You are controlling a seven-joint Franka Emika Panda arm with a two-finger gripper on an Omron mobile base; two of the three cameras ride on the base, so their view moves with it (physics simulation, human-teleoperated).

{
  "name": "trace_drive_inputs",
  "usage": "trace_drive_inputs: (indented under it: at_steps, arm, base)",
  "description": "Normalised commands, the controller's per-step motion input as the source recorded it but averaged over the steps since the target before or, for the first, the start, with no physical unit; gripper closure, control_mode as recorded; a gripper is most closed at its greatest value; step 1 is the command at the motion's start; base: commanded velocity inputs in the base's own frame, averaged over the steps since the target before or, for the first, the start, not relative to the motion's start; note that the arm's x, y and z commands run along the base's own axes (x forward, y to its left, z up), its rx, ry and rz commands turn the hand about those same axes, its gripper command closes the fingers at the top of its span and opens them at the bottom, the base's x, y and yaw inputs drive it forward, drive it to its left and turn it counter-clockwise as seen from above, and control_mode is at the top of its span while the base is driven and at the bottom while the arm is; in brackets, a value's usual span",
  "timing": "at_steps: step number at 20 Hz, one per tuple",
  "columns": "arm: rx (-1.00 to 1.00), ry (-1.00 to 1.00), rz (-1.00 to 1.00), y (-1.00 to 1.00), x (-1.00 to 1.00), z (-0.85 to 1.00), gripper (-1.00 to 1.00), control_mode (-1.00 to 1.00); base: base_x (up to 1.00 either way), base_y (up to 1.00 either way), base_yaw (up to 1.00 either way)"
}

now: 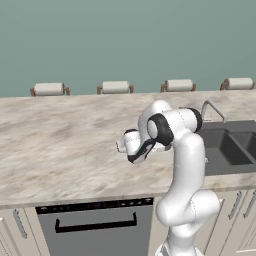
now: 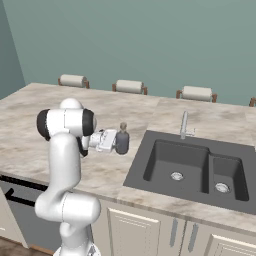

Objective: Restock the sink supplies by placing the sponge and soap dispenser on the counter and next to the sink. Make sure the soap dispenser is upright.

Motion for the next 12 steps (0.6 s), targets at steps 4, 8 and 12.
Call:
trace_drive_inputs:
  at_steps: [4,8,12]
  arm:
    - [0.0,0.0,0.0,0.0,0.28,-0.18,1.0,-1.0]
    - [0.0,0.0,0.0,0.0,0.3,-0.25,1.0,-1.0]
    - [0.0,0.0,0.0,0.0,0.12,-0.28,1.0,-1.0]
  base:
    - [0.0,0.0,0.0]
    - [0.0,0.0,0.0]
    - [0.0,0.0,0.0]
